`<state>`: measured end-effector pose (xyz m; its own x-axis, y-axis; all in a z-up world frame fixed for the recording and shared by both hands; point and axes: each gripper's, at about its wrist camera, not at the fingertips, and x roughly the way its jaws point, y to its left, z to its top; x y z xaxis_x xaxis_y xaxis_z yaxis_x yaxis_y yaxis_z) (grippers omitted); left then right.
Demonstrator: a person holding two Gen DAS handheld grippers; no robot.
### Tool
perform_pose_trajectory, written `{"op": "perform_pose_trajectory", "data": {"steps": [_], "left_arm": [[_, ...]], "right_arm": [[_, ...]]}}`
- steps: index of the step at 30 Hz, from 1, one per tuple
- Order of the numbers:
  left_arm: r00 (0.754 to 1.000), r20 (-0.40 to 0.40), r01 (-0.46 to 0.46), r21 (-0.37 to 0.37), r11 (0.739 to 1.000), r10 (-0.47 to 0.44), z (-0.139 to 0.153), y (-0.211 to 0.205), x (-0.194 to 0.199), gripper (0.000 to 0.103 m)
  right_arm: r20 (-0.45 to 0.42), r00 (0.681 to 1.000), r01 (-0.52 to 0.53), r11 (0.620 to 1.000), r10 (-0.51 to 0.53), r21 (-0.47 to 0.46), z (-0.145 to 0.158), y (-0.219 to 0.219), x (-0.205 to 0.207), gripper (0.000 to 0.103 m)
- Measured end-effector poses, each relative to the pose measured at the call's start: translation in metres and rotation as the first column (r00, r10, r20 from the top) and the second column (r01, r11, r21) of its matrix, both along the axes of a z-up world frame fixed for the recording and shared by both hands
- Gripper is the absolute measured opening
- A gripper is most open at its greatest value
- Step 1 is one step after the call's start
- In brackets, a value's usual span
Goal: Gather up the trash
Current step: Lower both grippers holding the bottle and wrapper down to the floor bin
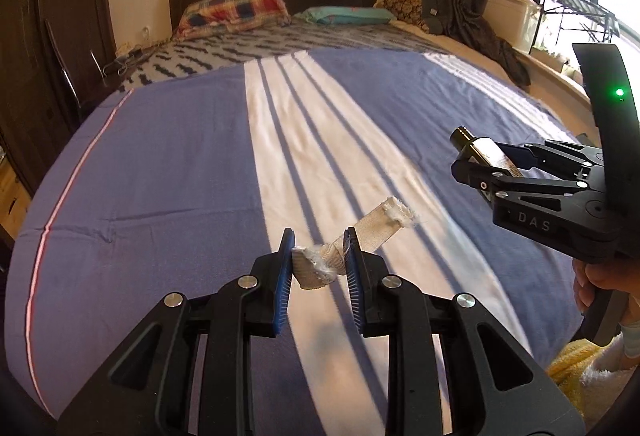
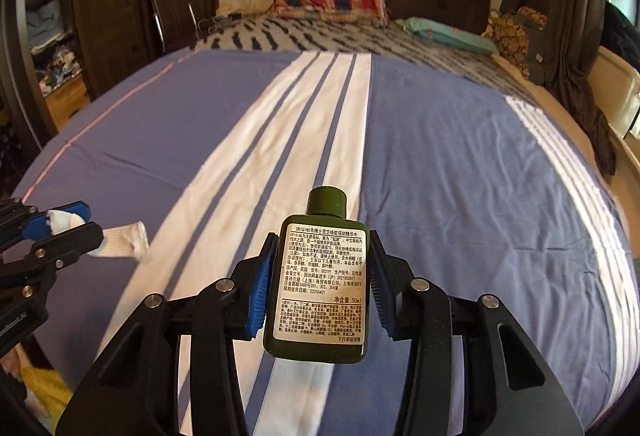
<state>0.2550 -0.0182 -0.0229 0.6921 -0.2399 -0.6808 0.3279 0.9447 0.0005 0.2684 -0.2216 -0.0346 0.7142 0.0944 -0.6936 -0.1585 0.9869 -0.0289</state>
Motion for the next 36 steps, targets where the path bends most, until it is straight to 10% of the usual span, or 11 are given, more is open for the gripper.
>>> {"op": "perform_pose_trajectory", "data": {"steps": [18, 36], "left_arm": [[0.99, 0.109, 0.098, -0.079, 0.992, -0.089, 0.037, -0.021, -0.165, 0.023], [0.994, -0.016, 0.104, -0.116, 0.988, -0.106, -0.049, -0.005, -0.242, 0.023]], "right_arm": [[0.217, 0.976, -0.026, 0.999, 0.015, 0.048, 0.069, -0.017, -0.196, 0.044], [0.078, 0.997, -0.018, 0.992, 0.008, 0.124, -0.028, -0.023, -0.275, 0.044]]}}
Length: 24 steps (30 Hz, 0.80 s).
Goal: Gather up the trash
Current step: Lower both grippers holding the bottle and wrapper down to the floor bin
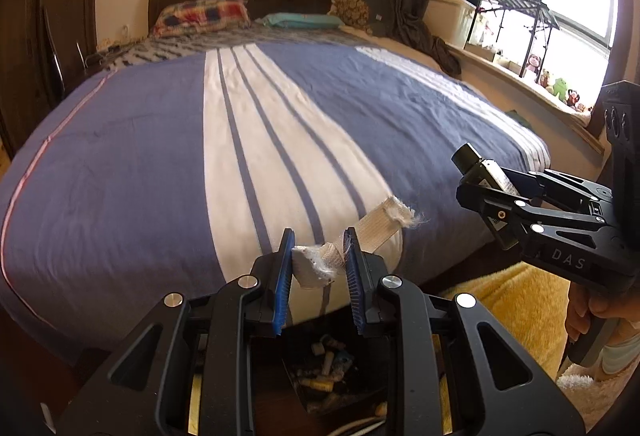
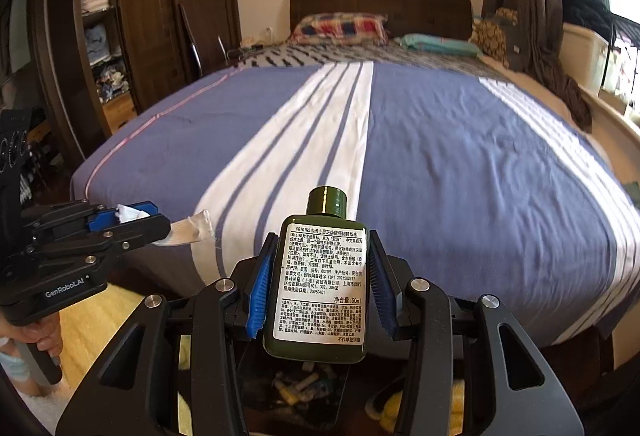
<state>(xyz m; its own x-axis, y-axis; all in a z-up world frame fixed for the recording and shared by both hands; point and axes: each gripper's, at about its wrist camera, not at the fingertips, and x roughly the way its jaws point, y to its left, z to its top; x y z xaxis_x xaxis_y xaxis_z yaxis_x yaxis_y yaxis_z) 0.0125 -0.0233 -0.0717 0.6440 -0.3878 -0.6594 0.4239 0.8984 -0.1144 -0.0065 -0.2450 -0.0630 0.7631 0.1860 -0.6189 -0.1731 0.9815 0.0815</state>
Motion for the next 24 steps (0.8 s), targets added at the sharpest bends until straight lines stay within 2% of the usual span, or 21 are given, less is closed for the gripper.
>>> {"op": "perform_pose_trajectory", "data": {"steps": [4, 11, 17, 24], "left_arm": [[0.996, -0.089, 0.006, 0.008, 1.0, -0.006, -0.038, 0.001, 0.0, 0.023], [0.97, -0.241, 0.013, 0.03, 0.999, -0.006, -0.106, -0.002, 0.001, 0.023], [0.932, -0.363, 0.037, 0.067, 0.997, -0.01, -0.163, -0.008, 0.005, 0.023], [0.877, -0.479, 0.073, 0.091, 0.993, -0.021, -0.213, -0.017, 0.012, 0.023]], "right_arm": [[-0.081, 0.997, 0.01, 1.0, -0.011, -0.003, -0.037, -0.001, -0.003, 0.044], [-0.205, 0.979, 0.013, 1.0, -0.015, -0.013, -0.093, -0.001, -0.003, 0.044], [-0.312, 0.95, 0.006, 1.0, -0.012, -0.017, -0.14, 0.006, 0.0, 0.044], [-0.421, 0.907, 0.007, 1.0, -0.007, -0.002, -0.187, 0.013, 0.006, 0.044]]}}
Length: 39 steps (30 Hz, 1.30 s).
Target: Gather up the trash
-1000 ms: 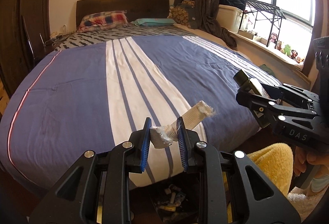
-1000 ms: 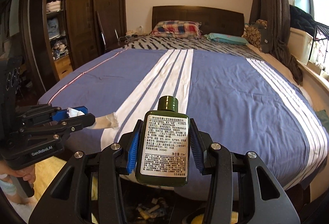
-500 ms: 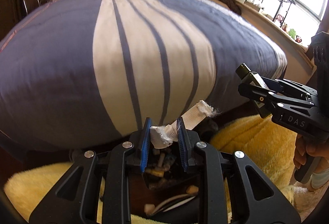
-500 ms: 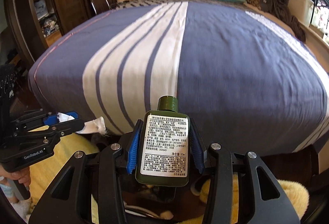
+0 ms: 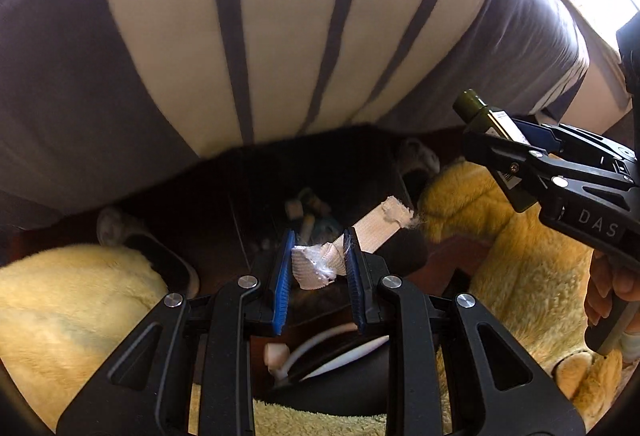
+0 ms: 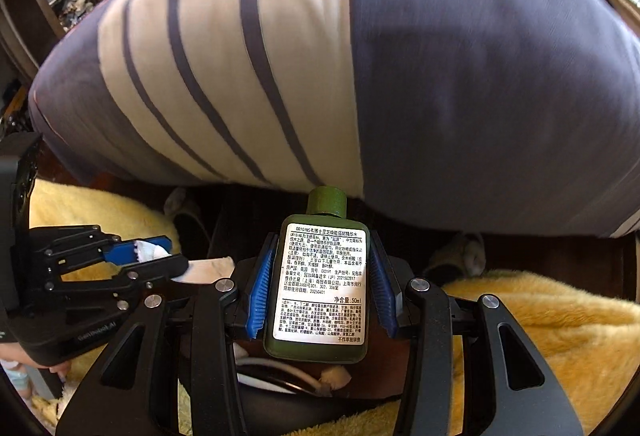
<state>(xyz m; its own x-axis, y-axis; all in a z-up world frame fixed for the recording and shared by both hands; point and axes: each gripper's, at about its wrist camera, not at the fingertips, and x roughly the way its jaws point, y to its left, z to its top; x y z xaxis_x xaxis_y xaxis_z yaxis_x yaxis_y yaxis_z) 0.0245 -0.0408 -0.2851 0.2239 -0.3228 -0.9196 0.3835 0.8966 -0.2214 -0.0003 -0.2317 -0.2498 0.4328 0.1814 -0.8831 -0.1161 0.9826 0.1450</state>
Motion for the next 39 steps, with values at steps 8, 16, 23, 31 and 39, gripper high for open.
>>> {"op": "perform_pose_trajectory", "data": {"steps": [8, 16, 23, 31, 39], "left_arm": [[0.994, -0.107, 0.006, 0.015, 1.0, -0.004, -0.04, -0.011, 0.011, 0.023], [0.991, -0.135, 0.003, 0.013, 1.0, -0.002, -0.052, -0.01, 0.017, 0.024], [0.989, -0.144, -0.021, 0.013, 1.0, 0.023, -0.052, -0.007, 0.021, 0.041], [0.994, -0.074, -0.082, 0.049, 0.995, 0.086, -0.033, 0.001, 0.021, 0.082], [0.992, 0.035, -0.126, 0.043, 0.991, 0.125, 0.007, 0.012, 0.016, 0.095]], "right_arm": [[-0.141, 0.99, 0.01, 0.998, -0.002, 0.06, -0.042, 0.001, 0.013, 0.044], [-0.193, 0.981, 0.02, 0.997, -0.005, 0.075, -0.055, 0.007, 0.03, 0.046], [-0.195, 0.981, 0.022, 0.996, -0.005, 0.084, -0.054, 0.01, 0.039, 0.05], [-0.14, 0.988, 0.072, 0.996, -0.064, 0.053, -0.035, -0.003, 0.035, 0.076], [-0.035, 0.992, 0.124, 0.992, -0.124, -0.009, -0.001, -0.021, 0.024, 0.1]]}}
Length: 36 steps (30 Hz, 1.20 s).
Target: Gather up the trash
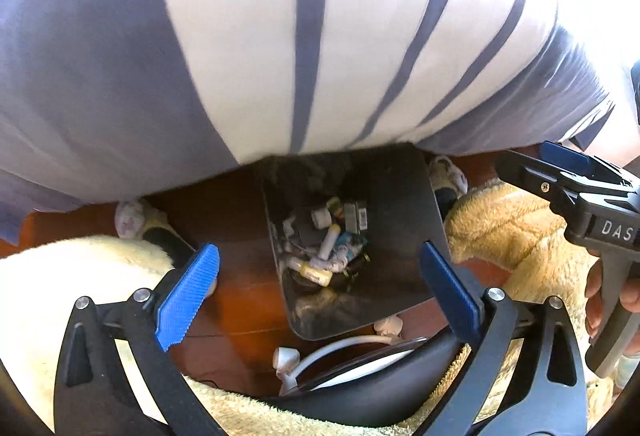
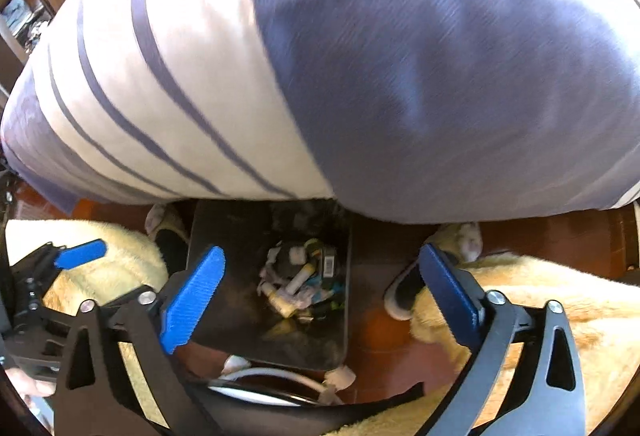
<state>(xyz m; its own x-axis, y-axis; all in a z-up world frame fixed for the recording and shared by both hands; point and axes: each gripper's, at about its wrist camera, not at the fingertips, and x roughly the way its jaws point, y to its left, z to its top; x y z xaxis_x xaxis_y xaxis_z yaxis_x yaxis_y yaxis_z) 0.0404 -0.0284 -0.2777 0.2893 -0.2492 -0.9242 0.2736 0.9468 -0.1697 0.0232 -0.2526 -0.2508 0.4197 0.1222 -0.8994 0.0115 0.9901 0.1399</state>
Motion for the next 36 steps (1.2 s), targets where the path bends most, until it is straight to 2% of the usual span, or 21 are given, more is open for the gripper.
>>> {"op": "perform_pose_trajectory", "data": {"steps": [7, 11, 15, 20, 25, 32, 36], "left_arm": [[0.991, 0.13, -0.018, -0.014, 1.0, 0.019, 0.051, 0.005, -0.008, 0.095], [0.965, 0.258, -0.033, -0.02, 0.999, 0.037, 0.095, 0.008, -0.015, 0.095], [0.916, 0.395, -0.057, -0.051, 0.997, 0.072, 0.145, 0.015, -0.025, 0.095], [0.847, 0.519, -0.074, -0.099, 0.992, 0.115, 0.202, 0.025, -0.036, 0.095], [0.775, 0.618, -0.1, -0.093, 0.991, 0.136, 0.245, 0.024, -0.048, 0.095], [0.671, 0.724, -0.135, -0.091, 0.987, 0.159, 0.295, 0.021, -0.066, 0.095], [0.628, 0.763, -0.139, -0.083, 0.987, 0.153, 0.31, 0.017, -0.074, 0.095]], "right_arm": [[0.115, 0.993, 0.005, 0.999, 0.0, -0.041, 0.044, -0.006, -0.01, 0.1], [0.24, 0.971, 0.007, 0.997, 0.012, -0.077, 0.088, -0.012, -0.02, 0.1], [0.369, 0.929, 0.038, 0.995, -0.001, -0.092, 0.134, -0.017, -0.034, 0.1], [0.521, 0.853, 0.102, 0.989, -0.034, -0.103, 0.19, -0.027, -0.054, 0.1], [0.639, 0.768, 0.155, 0.982, -0.048, -0.112, 0.234, -0.028, -0.071, 0.1], [0.735, 0.675, 0.192, 0.978, -0.066, -0.088, 0.279, -0.038, -0.092, 0.1], [0.764, 0.64, 0.212, 0.974, -0.077, -0.08, 0.294, -0.035, -0.102, 0.1]]}}
